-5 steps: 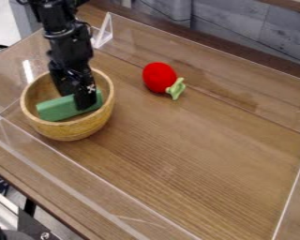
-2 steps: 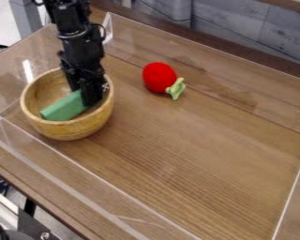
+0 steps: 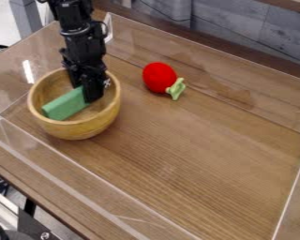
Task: Remove the green stick from the brown bowl and put it on the table
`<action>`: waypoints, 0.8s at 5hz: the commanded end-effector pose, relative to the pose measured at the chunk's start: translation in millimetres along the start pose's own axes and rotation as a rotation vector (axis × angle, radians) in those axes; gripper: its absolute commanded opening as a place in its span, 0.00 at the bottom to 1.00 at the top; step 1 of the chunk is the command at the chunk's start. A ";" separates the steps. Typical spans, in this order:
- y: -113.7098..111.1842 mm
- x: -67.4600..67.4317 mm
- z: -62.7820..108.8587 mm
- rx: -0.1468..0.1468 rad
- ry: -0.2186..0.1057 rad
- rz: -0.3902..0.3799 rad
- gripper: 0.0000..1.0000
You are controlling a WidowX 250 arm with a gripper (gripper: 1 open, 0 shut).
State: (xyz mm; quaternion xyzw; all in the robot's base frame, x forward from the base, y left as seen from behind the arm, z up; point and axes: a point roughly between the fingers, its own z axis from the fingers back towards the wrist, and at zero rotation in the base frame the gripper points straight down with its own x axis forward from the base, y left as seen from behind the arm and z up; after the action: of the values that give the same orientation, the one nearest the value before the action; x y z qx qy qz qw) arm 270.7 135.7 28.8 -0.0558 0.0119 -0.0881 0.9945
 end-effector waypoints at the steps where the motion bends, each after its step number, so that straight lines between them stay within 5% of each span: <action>1: 18.4 -4.5 -14.6 0.010 0.008 0.024 0.00; 4: 17.9 -18.7 -12.5 0.014 0.041 0.127 0.00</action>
State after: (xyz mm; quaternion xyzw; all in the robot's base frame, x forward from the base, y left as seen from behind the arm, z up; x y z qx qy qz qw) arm 270.1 144.8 24.1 -0.0426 0.0167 -0.0494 0.9977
